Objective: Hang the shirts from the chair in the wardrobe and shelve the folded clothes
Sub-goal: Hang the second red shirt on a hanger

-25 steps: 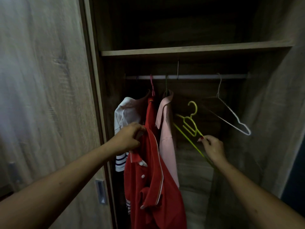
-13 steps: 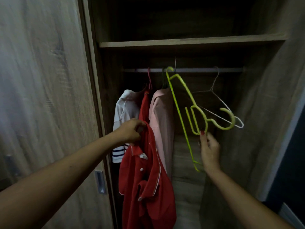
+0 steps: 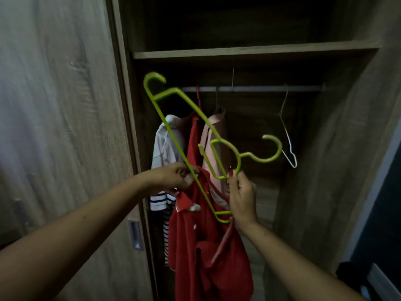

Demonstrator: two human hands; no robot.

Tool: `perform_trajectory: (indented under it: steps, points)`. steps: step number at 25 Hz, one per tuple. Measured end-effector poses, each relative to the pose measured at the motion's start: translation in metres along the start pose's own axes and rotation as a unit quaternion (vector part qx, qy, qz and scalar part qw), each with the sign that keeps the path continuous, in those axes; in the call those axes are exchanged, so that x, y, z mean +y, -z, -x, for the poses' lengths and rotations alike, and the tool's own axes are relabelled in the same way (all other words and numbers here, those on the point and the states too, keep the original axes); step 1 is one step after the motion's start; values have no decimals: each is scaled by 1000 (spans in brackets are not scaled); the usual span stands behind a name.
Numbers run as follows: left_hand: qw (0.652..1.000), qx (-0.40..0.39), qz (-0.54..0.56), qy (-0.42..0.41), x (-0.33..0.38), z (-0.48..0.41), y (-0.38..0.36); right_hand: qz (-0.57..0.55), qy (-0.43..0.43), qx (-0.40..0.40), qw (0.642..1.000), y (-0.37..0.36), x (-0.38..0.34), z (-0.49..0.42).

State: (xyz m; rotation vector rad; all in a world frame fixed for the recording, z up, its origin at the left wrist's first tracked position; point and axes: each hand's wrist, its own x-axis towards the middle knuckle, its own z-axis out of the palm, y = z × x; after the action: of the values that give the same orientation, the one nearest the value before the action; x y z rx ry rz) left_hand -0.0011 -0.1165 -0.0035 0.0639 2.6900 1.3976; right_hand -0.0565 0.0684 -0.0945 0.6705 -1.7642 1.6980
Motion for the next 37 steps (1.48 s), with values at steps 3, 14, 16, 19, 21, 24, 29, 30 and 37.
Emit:
perform_trajectory:
  steps: [3,14,16,19,21,24,29,30,37]
  points:
    - [1000,10,18,-11,-10,9,24,90,-41,-91,991,26,40,11]
    - [995,-23,-95,-13,-38,10,39,314,-17,-302,900,71,82,8]
    - [993,-41,-115,0,-39,9,40,328,-30,-316,890,71,82,7]
    - [990,-60,-125,2,-38,6,45,352,-8,-327,877,75,81,4]
    - [990,-67,-126,7,-36,6,48,405,15,-371,836,77,82,6]
    - [990,-46,-131,-6,-33,3,42,386,37,-397,832,69,68,6]
    - [993,-45,-99,-43,-25,1,8,334,80,-396,852,30,35,-11]
    - [994,-58,-78,-46,-27,1,4,333,88,-416,842,24,29,-13]
    - [915,112,-294,-252,-74,-17,25,176,53,-349,919,30,5,-40]
